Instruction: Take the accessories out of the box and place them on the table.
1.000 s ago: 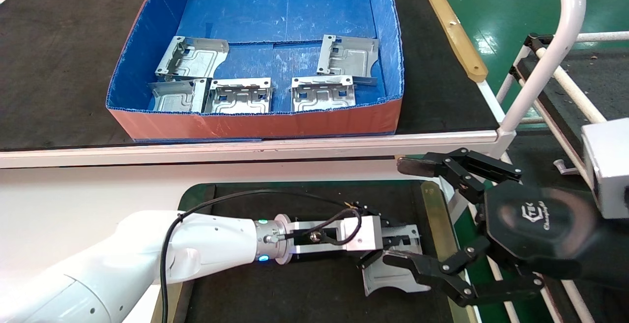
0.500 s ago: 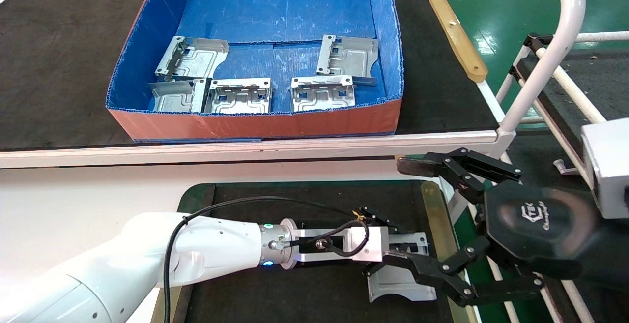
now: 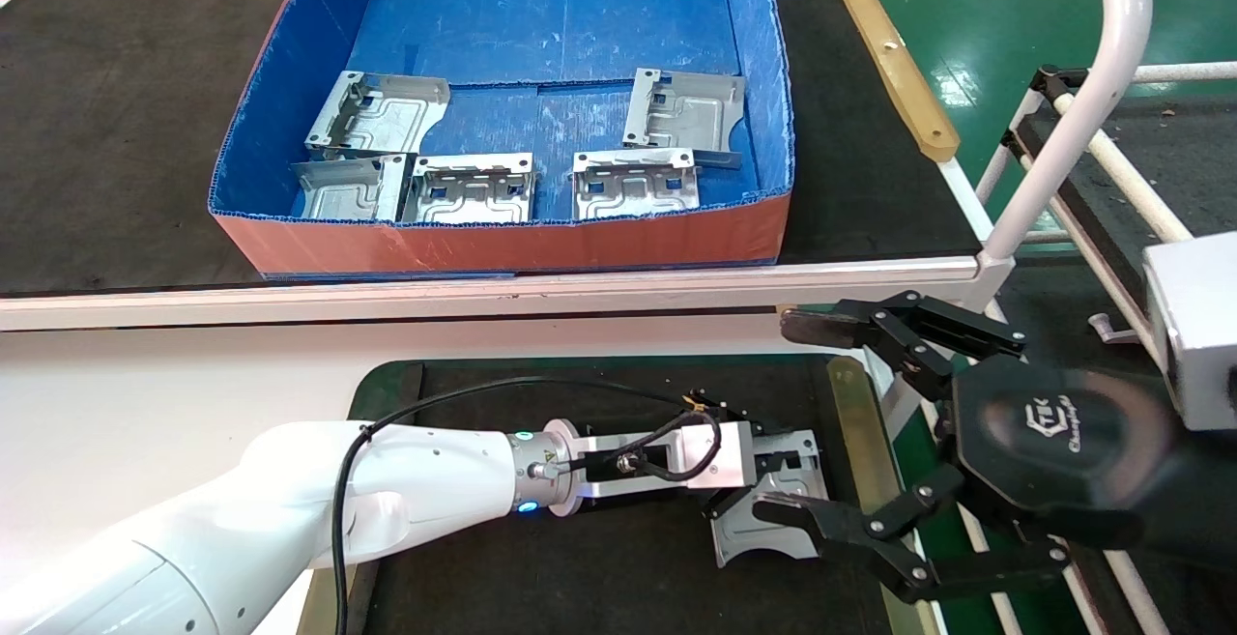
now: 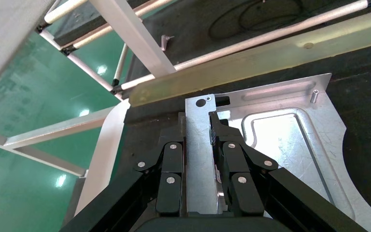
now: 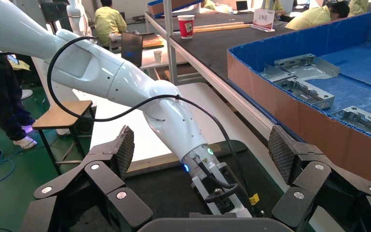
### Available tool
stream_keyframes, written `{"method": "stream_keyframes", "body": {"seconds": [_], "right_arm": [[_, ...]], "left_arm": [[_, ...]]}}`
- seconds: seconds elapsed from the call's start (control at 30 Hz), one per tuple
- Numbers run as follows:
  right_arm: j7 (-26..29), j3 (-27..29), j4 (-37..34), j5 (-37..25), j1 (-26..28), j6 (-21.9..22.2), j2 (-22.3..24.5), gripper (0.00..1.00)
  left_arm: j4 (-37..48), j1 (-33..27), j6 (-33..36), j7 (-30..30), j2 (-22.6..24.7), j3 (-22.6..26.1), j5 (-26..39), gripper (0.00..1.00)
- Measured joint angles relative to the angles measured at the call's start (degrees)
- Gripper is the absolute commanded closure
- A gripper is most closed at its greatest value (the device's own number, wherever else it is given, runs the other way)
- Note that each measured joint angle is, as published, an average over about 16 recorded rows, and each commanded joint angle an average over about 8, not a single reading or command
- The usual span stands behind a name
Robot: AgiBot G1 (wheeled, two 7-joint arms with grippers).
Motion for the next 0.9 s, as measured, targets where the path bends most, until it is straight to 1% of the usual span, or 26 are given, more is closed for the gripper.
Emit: {"method": "stream_keyframes", "body": {"seconds": [0.03, 0.07, 0.3, 0.33, 0.9], "right_arm": [[0.0, 0.0, 0.0, 0.0, 0.0, 0.0, 0.0, 0.0], [0.0, 0.0, 0.0, 0.0, 0.0, 0.0, 0.0, 0.0], [0.0, 0.0, -0.01, 0.0, -0.01, 0.01, 0.0, 0.0], [0.0, 0.0, -0.01, 0.0, -0.01, 0.01, 0.0, 0.0], [0.0, 0.01, -0.01, 0.01, -0.01, 0.01, 0.01, 0.0]], "left_arm": [[-0.08, 0.0, -0.28, -0.12, 0.0, 0.15, -0.31, 1.0], [-0.16, 0.0, -0.52, -0.24, 0.01, 0.3, -0.61, 0.96], [-0.68, 0.07, -1.54, -0.85, 0.03, 1.06, -2.14, 0.08], [-0.73, 0.09, -1.6, -0.92, 0.03, 1.12, -2.28, 0.0], [-0.76, 0.12, -1.59, -0.86, 0.0, 1.08, -2.23, 0.0]]}}
